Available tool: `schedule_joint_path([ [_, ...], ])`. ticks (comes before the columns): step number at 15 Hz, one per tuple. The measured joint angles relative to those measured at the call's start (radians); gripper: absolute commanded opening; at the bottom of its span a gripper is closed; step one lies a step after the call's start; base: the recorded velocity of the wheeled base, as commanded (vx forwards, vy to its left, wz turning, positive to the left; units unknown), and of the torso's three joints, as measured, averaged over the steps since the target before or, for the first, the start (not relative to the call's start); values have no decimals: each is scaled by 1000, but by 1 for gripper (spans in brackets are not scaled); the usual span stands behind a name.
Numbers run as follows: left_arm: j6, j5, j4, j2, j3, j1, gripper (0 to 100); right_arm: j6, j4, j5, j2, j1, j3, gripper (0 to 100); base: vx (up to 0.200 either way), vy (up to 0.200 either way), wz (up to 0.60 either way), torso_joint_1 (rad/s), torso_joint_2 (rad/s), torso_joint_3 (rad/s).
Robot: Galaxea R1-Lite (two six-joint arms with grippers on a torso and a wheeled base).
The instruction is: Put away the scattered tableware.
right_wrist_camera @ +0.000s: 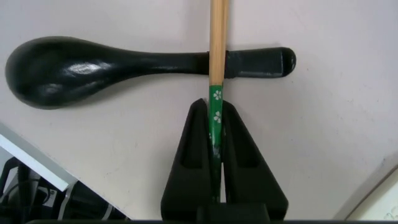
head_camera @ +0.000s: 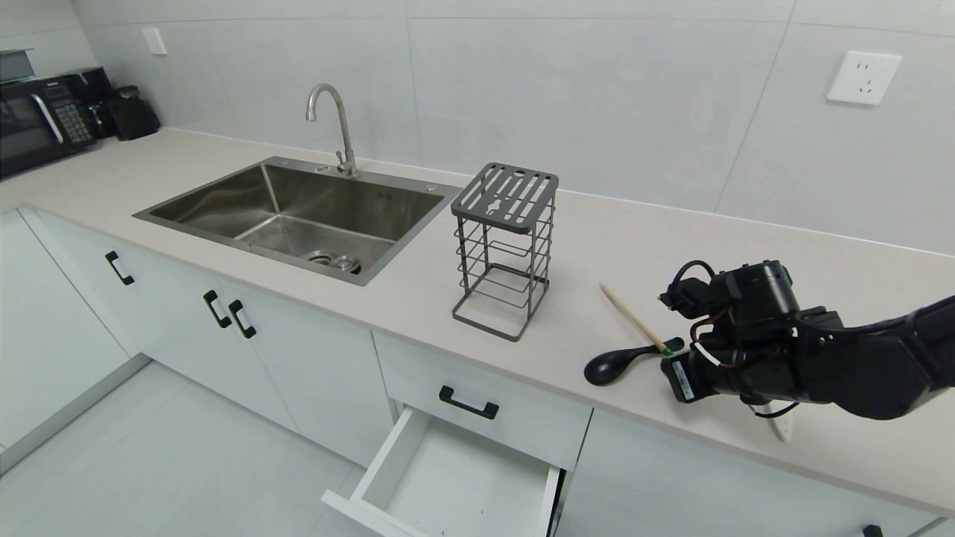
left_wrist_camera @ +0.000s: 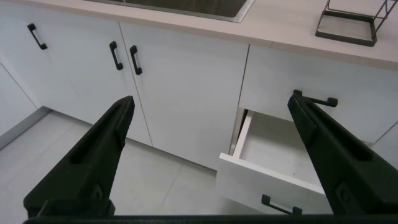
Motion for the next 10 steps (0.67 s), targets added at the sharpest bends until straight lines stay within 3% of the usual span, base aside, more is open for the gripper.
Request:
schedule_joint_path([
  [10, 0, 0, 0, 0, 0, 0, 100, -19, -28, 1, -72, 0, 9, 0, 0, 0, 0, 0, 0, 0],
])
